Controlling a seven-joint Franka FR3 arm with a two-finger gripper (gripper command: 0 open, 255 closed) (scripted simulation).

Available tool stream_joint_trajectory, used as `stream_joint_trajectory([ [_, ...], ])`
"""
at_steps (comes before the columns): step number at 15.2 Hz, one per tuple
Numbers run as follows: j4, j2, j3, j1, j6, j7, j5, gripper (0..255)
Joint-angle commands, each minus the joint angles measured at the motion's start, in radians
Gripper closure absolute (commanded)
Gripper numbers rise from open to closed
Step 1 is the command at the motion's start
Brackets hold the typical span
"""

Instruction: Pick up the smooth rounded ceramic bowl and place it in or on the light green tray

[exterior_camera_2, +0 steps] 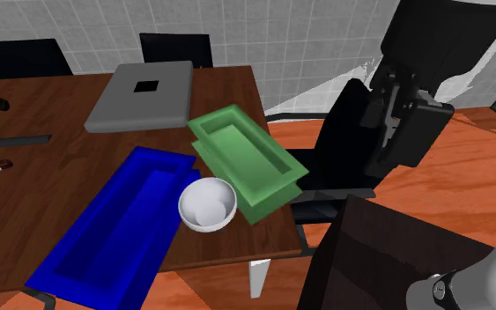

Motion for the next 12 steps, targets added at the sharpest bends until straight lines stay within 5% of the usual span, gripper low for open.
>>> stream_joint_trajectory([
  [1, 0.0, 0.0, 0.0, 0.0, 0.0, 0.0, 0.0, 0],
  [12, -0.037, 0.308, 0.08, 0.017, 0.361, 0.028, -0.001, 0],
])
